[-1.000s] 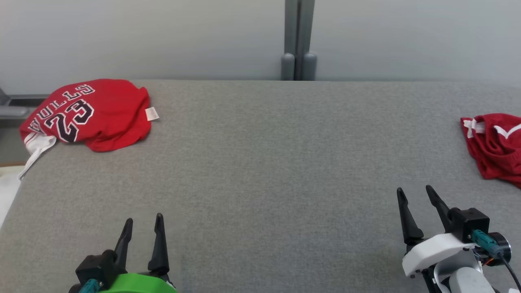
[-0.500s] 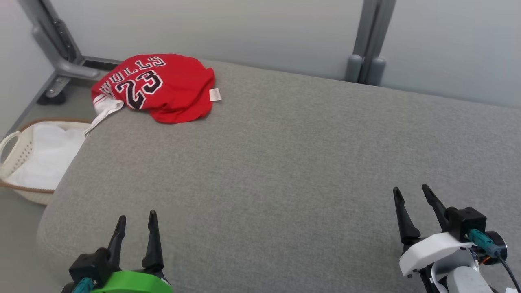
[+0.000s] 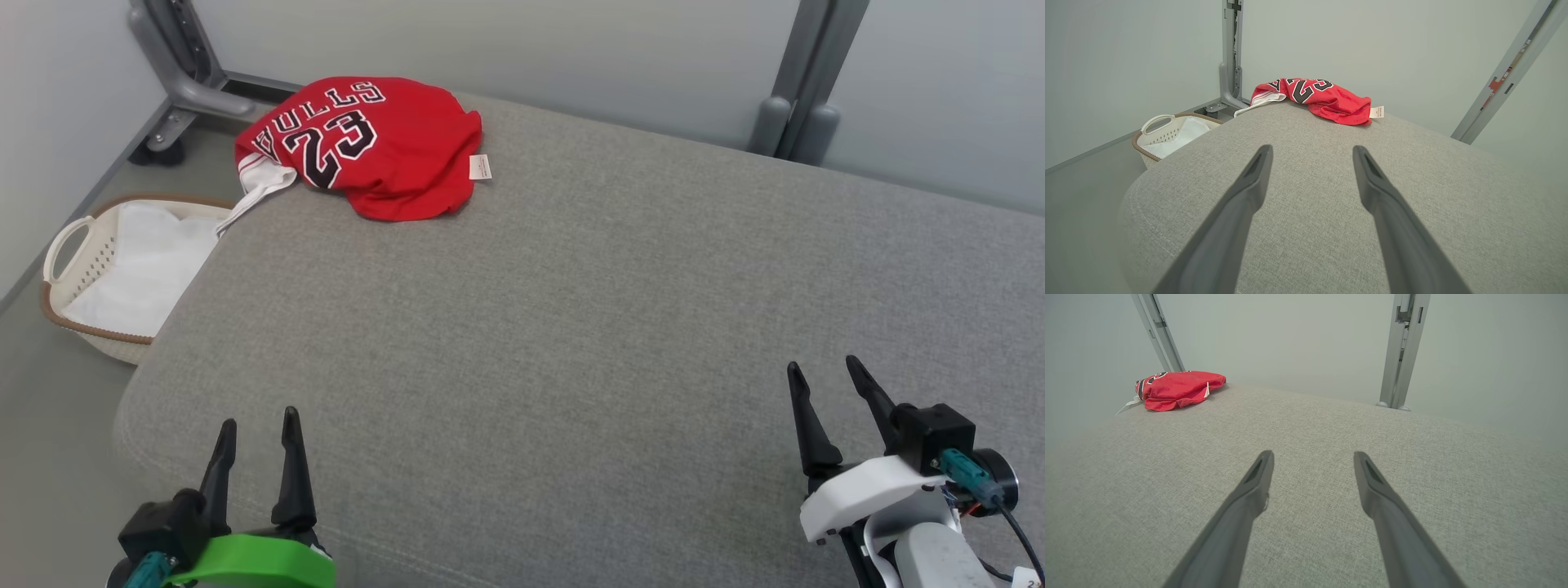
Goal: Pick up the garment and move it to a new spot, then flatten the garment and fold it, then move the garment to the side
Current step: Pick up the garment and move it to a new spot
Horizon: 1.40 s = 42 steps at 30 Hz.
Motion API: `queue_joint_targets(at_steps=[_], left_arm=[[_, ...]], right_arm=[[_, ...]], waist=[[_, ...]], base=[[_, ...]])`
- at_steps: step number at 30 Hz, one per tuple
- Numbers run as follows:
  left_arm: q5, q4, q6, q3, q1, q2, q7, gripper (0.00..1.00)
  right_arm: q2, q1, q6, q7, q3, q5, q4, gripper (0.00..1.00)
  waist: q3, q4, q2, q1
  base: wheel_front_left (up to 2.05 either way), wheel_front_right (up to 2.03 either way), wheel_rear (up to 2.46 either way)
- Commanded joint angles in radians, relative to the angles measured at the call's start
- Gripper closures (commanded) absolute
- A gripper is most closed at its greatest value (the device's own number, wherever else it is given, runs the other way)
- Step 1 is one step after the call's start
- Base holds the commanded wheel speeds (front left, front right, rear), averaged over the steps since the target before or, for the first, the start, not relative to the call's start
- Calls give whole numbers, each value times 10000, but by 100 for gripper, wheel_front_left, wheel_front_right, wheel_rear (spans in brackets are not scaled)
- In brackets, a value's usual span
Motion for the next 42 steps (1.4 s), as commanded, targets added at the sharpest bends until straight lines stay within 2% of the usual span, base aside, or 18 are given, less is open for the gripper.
queue_joint_targets(at_steps=[1,4,9,11,12,16,20,25,31,36,42], left_arm=[[-45,-97,59,62,-250,23,-3,0],[138,-248,43,255,-595,42,-3,0],[403,-525,-55,832,-1989,675,0,0],[421,-560,-86,1002,-2745,1049,-1,0],[377,-430,-106,1093,-3574,1542,61,0],[32,-145,-168,948,-5173,2419,515,0],[-491,449,-185,728,-6623,2951,992,0],[-1023,1669,-188,81,-7962,3323,1349,0],[-1724,3344,-188,-711,-8827,3550,1740,0],[-2337,4408,-189,-1455,-9191,3758,2440,0],[-3281,4848,-188,-2491,-9412,4037,3510,0]], right_arm=[[-49,-131,-15,-36,-46,-94,-85,0],[-48,-260,-15,-36,-113,-243,-193,0],[-48,-651,-15,-36,-125,-634,-401,0],[-52,-869,-15,-36,-130,-791,-517,0],[-51,-1075,-15,-36,-131,-959,-621,0],[-52,-1457,-15,-36,-35,-1160,-797,0],[-51,-1824,-15,-34,27,-1355,-1056,0],[-46,-2144,-15,-22,59,-1581,-1524,0],[-43,-2246,-15,96,189,-1606,-2078,0],[-43,-2136,-15,216,123,-1688,-2479,0],[-42,-2014,-15,325,-30,-1774,-2891,0]], waist=[[159,-72,0,0],[405,-177,0,0],[1035,-532,0,0],[1348,-729,0,0],[1684,-963,0,0],[2342,-1457,0,0],[2947,-1955,0,0],[3626,-2556,0,0],[4231,-3081,0,0],[4588,-3315,0,0],[4963,-3364,0,0]], base=[[0,0,0],[0,0,0],[0,0,0],[0,0,0],[0,0,0],[0,0,0],[0,0,0],[0,0,0],[0,0,0],[0,0,0],[0,0,0]])
